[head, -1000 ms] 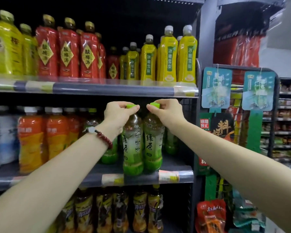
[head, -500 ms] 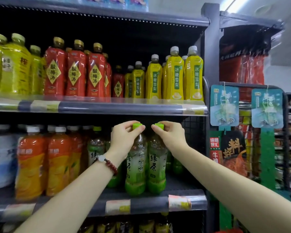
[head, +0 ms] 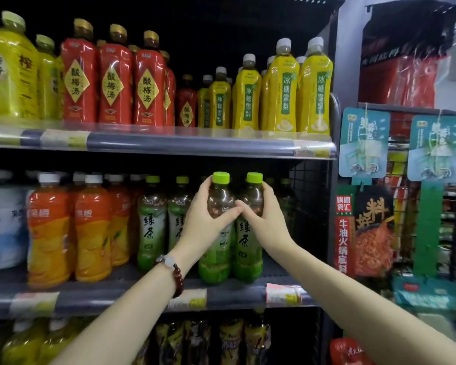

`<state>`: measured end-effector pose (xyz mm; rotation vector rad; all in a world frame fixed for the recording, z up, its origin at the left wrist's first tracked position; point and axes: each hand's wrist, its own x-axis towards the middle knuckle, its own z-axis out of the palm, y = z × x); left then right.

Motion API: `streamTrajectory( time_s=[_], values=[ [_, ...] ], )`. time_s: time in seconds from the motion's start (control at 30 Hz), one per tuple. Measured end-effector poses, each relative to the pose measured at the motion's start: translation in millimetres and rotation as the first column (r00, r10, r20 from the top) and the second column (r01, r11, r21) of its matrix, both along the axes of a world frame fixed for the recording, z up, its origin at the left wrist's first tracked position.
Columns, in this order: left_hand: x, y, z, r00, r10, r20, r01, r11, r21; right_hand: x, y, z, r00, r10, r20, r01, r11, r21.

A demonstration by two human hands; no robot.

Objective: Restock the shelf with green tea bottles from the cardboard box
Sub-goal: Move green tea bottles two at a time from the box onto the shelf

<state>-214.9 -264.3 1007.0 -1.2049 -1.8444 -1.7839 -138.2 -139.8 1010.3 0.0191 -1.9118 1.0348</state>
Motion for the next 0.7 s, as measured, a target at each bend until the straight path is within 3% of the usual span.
streamTrajectory(
  time_s=[0.17,0.33,0.7],
  values=[
    [0.9,-9.1,-28.1,0.994,-0.055,0.093,0.058,0.998,-0.031,7.7,2.8,-29.6,0.990,0.091,0.106,-0.078,0.989,-0.123],
    [-5.4,-11.0,-58.8,0.980,-0.002,0.198,0.049,0.971,-0.232,9.6,9.9,-52.1,0.970,0.000,0.242,0.029,0.992,-0.119],
    [-20.1,10.2,-53.9,0.928,0.194,0.318,-0.138,0.972,-0.192,-11.9,27.9,-43.9,0.974,-0.011,0.226,0.059,0.977,-0.205]
  ],
)
